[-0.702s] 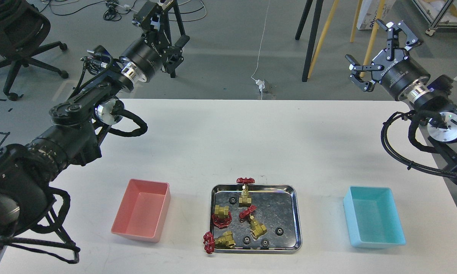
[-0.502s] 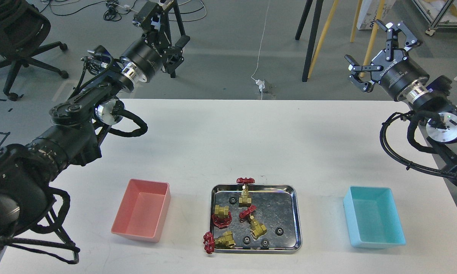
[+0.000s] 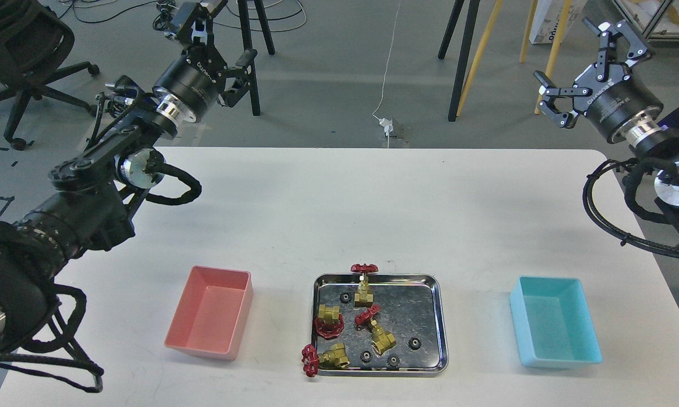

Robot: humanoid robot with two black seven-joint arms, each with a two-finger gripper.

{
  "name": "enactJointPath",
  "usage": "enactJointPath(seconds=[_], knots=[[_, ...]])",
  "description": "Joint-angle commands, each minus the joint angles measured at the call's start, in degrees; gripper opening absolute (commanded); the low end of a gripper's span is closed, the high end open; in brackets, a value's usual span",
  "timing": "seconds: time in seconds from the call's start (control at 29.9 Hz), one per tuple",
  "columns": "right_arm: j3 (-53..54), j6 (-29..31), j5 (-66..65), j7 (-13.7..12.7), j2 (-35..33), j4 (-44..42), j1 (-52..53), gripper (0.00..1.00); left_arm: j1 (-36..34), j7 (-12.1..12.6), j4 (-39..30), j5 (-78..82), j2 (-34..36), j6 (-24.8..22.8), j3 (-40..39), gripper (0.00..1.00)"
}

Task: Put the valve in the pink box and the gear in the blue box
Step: 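Reach the left gripper down to a red-handled brass valve in the tray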

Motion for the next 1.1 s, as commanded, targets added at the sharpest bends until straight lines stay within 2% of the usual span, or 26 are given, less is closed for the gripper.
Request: enactJointPath(seconds=[0.0,0.1,0.17,0.23,0.37,0.4,0.5,0.64,0.74,0.87,1.07], knots=[[2.13,0.00,0.07,0.00,-0.19,-3.11,0.29,1.00,-3.10,0.00,-11.29,5.22,6.16,-0.01,0.98,1.00],[2.84,0.00,0.07,0.00,-0.80,-3.21,-0.06,1.00,-5.83,0.00,-21.67,17.25,13.53,-0.01,4.66,1.00],[3.11,0.00,0.24,0.09,-1.85,-2.85,-0.06,1.00,-9.95,0.00,-27.65,23.25,17.85,-0.01,14.12,1.00],[3.98,0.00,0.59,0.26,-1.95,-2.85,-0.06,1.00,-17.06,0.00,-32.57,27.38,20.23,-0.01,27.20,1.00],[5.30,0.00,0.59,0.44,-2.04,-2.85,-0.15,1.00,-27.61,0.00,-43.56,37.30,20.33,-0.01,47.71,1.00],[5.30,0.00,0.59,0.44,-2.04,-2.94,-0.15,1.00,-29.99,0.00,-46.72,40.38,19.80,1.43,51.83,1.00],[5.30,0.00,0.59,0.44,-1.95,-3.12,-0.15,1.00,-35.44,0.00,-53.32,44.88,15.51,9.59,64.58,1.00],[5.30,0.00,0.51,0.44,-1.68,-3.29,-0.15,1.00,-36.43,0.00,-52.65,46.56,5.85,22.41,77.51,1.00],[5.30,0.00,0.51,0.44,-1.68,-3.64,-0.15,1.00,-32.49,0.00,-48.17,46.47,-0.84,30.78,81.75,1.00],[5.22,0.00,0.51,0.44,-1.24,-5.40,0.20,1.00,-26.42,0.00,-43.68,46.38,-3.75,34.05,81.76,1.00],[5.13,0.00,0.51,0.35,-1.16,-5.58,0.20,1.00,-22.28,0.00,-43.06,46.38,-4.55,38.44,81.76,1.00]])
